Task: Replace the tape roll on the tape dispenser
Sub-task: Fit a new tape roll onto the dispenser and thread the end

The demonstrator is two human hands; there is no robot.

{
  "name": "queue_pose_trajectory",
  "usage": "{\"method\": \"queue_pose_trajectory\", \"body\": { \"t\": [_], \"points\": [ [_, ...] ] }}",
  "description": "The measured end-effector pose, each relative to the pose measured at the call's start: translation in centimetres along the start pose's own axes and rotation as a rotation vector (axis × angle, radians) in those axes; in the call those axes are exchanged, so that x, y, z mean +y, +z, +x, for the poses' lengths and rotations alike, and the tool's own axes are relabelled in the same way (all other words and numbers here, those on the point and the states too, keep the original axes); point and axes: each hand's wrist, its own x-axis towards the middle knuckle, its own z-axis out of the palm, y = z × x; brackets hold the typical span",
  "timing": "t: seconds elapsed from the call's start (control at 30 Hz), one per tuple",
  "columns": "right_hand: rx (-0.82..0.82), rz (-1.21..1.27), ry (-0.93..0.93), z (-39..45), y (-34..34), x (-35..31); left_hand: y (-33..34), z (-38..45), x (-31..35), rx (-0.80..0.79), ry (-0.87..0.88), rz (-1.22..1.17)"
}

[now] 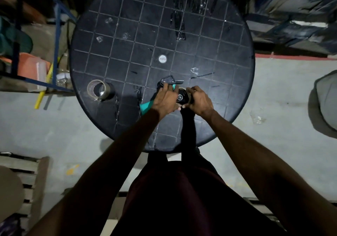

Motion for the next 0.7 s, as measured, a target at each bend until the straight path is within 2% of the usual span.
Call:
{"method": "queue_pose_trajectory", "body": {
  "t": [0.17, 0.33, 0.7],
  "points": [
    [0.034, 0.014, 0.019, -0.2, 1.0, -0.5, 0.6, 0.6, 0.9, -0.002, 0.004, 0.009],
    [-0.011, -0.037, 0.045, 0.8, 1.4, -0.8, 1.2, 1.2, 0.8, 0.030, -0.003, 0.010],
    [-0.045, -0.008, 0.033, 1.7, 1.4, -0.8, 1.8, 2.0, 1.2, -0.035, 0.057, 0.120]
  ]
}}
